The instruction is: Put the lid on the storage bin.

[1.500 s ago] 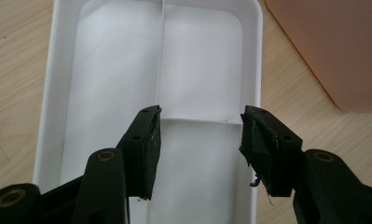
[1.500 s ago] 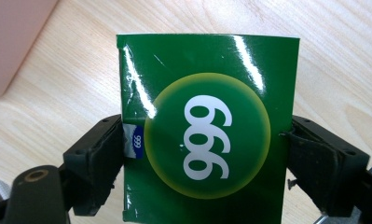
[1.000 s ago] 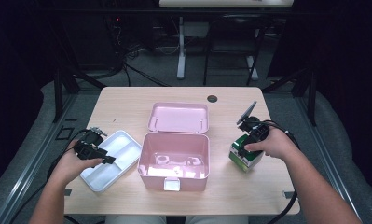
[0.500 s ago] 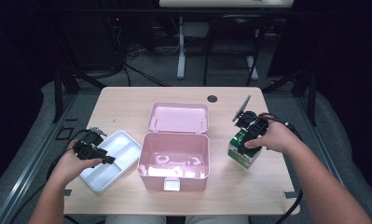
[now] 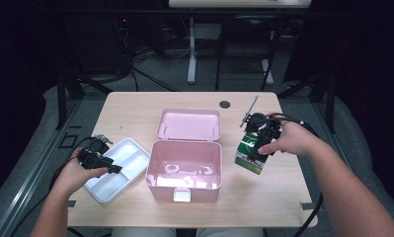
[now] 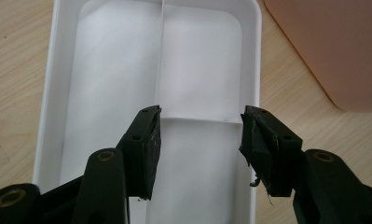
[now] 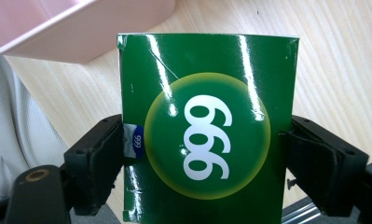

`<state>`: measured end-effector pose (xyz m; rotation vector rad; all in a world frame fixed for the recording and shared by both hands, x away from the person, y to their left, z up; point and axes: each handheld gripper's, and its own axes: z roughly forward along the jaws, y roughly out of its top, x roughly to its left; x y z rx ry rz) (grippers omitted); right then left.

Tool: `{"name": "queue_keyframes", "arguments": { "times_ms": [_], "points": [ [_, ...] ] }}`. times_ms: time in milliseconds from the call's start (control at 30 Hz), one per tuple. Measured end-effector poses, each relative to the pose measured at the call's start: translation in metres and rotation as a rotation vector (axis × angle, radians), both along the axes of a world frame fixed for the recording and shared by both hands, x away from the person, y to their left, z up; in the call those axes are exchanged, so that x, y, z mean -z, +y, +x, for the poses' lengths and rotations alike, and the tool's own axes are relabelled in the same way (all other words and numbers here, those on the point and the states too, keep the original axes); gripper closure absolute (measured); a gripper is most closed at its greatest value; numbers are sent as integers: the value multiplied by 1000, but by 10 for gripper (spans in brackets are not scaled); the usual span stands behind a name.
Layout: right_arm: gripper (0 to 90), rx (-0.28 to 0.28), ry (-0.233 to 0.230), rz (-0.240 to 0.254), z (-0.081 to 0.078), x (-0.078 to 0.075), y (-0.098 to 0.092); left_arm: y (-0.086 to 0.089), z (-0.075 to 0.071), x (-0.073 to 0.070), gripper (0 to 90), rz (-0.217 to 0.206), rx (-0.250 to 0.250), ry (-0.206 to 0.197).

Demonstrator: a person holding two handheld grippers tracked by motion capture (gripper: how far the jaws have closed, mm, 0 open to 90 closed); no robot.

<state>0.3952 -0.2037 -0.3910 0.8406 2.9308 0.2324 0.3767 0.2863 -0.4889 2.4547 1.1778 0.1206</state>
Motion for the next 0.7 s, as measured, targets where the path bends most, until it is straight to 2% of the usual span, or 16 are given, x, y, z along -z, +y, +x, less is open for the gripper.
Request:
{"name": "queue_keyframes", "arguments": {
  "times_ms": [200, 500, 700],
  "points": [
    [166, -39, -15, -22, 0, -14, 9, 0, 0, 0, 474, 0, 0, -3],
    [167, -109, -53, -39, -3, -48, 31, 0, 0, -1, 474, -2, -1, -3],
    [166, -133, -55, -50, -5, -60, 40, 2, -1, -2, 472, -7, -7, -2]
  ]
}}
